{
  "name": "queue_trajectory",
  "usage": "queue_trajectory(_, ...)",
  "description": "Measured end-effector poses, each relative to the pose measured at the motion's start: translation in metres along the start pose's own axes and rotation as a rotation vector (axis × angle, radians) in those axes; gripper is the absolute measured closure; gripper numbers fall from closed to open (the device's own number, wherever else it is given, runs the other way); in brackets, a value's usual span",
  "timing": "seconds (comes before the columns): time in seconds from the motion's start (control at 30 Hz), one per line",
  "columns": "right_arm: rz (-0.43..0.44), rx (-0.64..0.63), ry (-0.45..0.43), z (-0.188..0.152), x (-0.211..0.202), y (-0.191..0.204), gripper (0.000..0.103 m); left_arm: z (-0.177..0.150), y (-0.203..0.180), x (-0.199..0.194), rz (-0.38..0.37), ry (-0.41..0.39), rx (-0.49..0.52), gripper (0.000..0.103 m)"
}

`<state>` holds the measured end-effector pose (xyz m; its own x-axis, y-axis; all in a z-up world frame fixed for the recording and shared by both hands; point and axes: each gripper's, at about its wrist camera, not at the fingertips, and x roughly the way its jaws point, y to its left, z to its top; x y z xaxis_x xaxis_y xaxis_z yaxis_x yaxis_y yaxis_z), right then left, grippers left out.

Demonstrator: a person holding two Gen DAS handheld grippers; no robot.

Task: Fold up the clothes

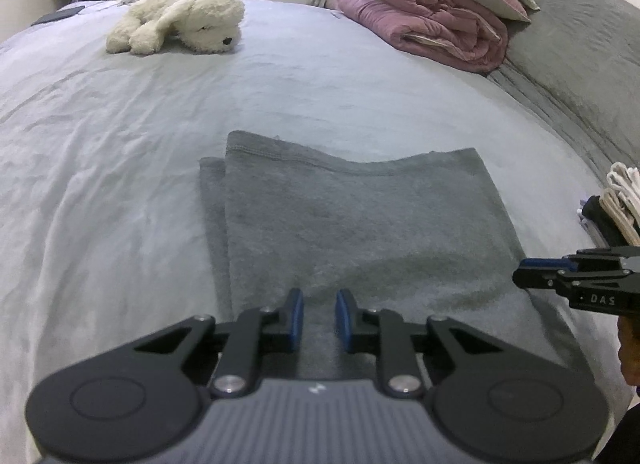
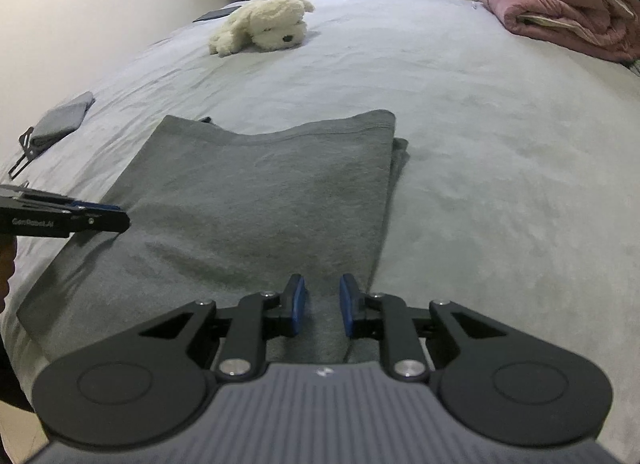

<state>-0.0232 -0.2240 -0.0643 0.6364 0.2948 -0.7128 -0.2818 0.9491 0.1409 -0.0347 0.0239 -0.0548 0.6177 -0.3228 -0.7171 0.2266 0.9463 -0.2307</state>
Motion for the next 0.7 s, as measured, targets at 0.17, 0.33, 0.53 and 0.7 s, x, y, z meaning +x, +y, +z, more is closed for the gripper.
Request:
queue_trajectory(0.17,-0.043,0.011,0.012,0.001,0.0,-0.004,0.077,0.003,0.013,-0.002,-0.047,0.006,-0.052,0.083)
queue_trajectory(0.33,-0.052,0.027,0.016,-0.001,-0.001,-0.009,0.075,0.005,0.02,-0.004,-0.043,0.004,-0.073,0.083)
queue_trajectory(0.53,-0.069,-0.031,-0.038,0.002,-0.014,0.0,0.071,0.004,0.029,-0.007,-0.04,0.003,-0.078,0.081)
queue_trajectory(0.7,-0.04,-0.05,-0.077,0.0,-0.027,0.002,0.07,0.005,0.033,-0.016,-0.001,-0.024,-0.063,0.069)
